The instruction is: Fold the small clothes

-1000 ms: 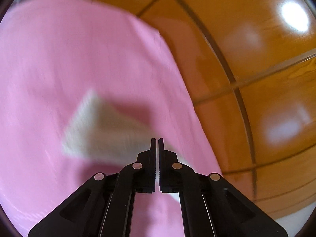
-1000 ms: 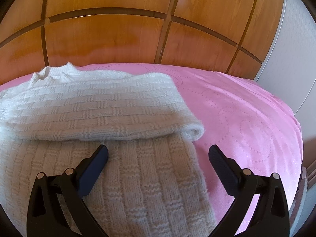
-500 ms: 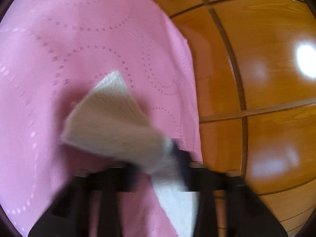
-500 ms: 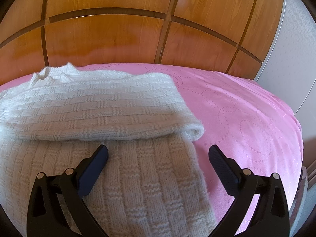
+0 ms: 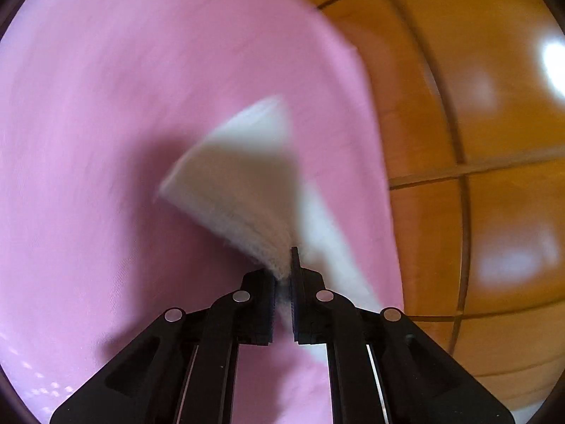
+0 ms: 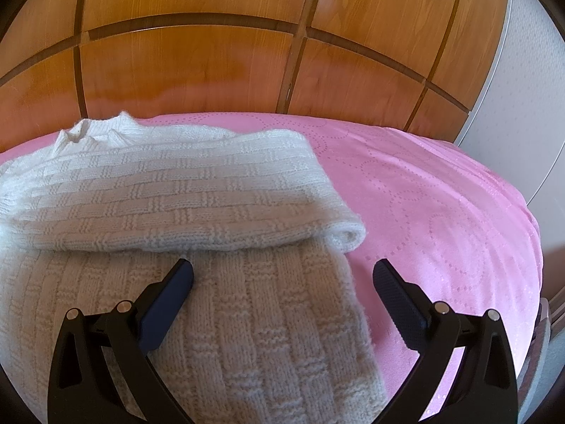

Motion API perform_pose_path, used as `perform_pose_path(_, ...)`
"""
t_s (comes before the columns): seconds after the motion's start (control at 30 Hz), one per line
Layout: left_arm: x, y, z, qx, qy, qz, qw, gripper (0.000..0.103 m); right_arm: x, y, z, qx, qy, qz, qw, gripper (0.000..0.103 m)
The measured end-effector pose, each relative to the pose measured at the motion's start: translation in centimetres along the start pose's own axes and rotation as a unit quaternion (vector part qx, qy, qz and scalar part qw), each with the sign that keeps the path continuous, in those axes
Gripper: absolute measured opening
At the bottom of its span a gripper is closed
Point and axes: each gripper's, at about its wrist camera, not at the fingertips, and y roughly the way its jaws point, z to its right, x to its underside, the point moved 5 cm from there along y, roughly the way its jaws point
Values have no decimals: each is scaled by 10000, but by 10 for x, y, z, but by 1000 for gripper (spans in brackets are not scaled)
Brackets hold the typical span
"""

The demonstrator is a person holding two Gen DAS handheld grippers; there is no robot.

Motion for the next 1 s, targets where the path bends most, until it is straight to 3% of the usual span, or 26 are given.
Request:
perform_pose_path(0.07,-2,-1,-5,298,-88,145,9994,7,0,0,0,-5,1,-2,10000,101)
perform_pose_path(0.23,-17,-4,-3,632,-496,304,9963,28,0,0,0,41,-28,17,10000,101)
perform_pose_path(0.3,-17,-1,4,516,-582,408,9961,27,0,0,-1,51,-32,21,10000,101)
perform_pose_path(0.37,-24,-1,18,220,-406,504,9977,6,0,0,-1,53,-33,21,10000,101)
perform_pose_path(0.5,-7,-26,59,157,283,845,9959,6,0,0,-1,55,-34,21,10000,101)
perform_pose_path(0.6,21,-37,129,162,1482,1090,9828,6,0,0,-1,61,-37,24,10000,101)
perform_pose_path(0.73,86,-30,216,299,2780,955,9554,6,0,0,-1,50,-29,22,10000,101)
perform_pose_path(0.87,150,-10,267,467,3470,654,9344,6,0,0,-1,45,-26,22,10000,101)
perform_pose_path(1.0,219,16,286,321,4103,321,9108,6,0,-1,1,-11,22,5,10000,101)
